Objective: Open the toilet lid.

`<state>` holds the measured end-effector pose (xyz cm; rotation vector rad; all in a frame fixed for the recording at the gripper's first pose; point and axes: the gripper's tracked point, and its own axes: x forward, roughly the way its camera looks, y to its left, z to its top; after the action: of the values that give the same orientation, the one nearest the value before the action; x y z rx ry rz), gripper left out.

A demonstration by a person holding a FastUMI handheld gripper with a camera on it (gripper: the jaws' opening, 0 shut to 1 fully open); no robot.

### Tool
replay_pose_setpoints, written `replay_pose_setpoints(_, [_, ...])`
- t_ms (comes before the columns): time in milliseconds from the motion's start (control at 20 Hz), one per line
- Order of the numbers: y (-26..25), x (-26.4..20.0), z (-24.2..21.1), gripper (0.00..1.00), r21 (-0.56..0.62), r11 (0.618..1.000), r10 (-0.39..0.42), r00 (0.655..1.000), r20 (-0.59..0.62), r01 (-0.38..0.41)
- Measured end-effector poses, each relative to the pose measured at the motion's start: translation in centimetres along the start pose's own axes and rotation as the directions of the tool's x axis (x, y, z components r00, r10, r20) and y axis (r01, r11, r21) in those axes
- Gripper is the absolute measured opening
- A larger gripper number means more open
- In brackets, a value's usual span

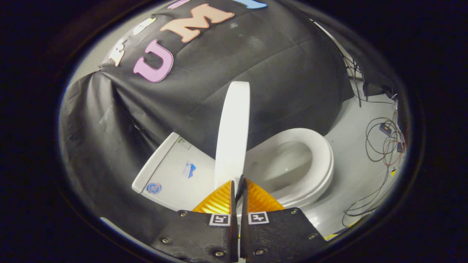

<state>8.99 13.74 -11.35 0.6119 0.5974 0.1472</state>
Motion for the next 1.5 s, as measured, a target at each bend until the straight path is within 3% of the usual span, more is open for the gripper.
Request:
replay_pose_setpoints(200, [0.12, -0.21, 0.27, 0.05, -0.149, 0.988, -0.028, 0.998, 0.049, 0.035])
replay_pose_setpoints(500, [0.33, -0.08, 0.25, 0.07, -0.161, 0.987, 0.024, 0.998, 0.066, -0.013])
replay_pose_setpoints(1100, [0.25, 0.01, 0.88, 0.08, -0.339, 0.94, 0.015, 0.994, 0.112, 0.024])
replay_pose_setpoints(1500, [0.29, -0.04, 1.02, 0.08, -0.389, 0.921, 0.039, 0.992, 0.122, 0.011])
